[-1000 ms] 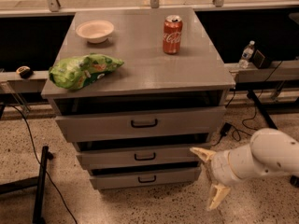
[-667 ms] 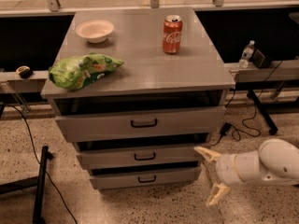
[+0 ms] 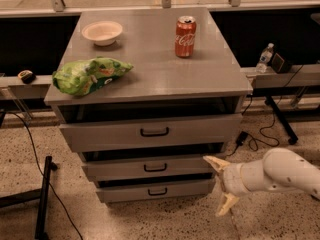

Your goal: Open middle drawer

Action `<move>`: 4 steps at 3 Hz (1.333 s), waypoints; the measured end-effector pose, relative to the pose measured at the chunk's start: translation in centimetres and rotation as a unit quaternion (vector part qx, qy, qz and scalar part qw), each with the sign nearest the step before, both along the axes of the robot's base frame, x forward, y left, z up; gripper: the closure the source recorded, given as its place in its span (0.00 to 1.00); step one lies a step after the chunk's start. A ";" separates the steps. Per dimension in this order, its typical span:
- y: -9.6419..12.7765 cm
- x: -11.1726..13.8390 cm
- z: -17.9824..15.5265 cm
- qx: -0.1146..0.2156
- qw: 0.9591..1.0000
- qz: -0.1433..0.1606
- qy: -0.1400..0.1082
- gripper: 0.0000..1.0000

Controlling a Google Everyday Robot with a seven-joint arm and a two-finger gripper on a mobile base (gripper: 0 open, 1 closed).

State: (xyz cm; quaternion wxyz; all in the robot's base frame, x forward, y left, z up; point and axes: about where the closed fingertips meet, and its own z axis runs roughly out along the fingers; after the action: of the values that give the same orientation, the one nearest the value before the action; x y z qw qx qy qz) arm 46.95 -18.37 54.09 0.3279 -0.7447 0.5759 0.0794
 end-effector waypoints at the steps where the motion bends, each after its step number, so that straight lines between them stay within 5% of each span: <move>1: 0.3 3.5 -4.0 -0.044 0.998 -0.041 -0.008 0.00; 3: 1.6 10.1 -7.6 -0.067 0.995 -0.056 -0.052 0.00; 4: 1.9 12.3 -8.3 -0.084 0.993 -0.061 -0.054 0.00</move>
Offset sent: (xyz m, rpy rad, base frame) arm 0.1179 0.0166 -0.0907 -0.1924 -0.1404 -0.1571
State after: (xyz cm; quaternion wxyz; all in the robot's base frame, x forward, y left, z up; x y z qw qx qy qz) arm 59.29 -16.42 45.80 0.2989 -0.7364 0.6061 -0.0301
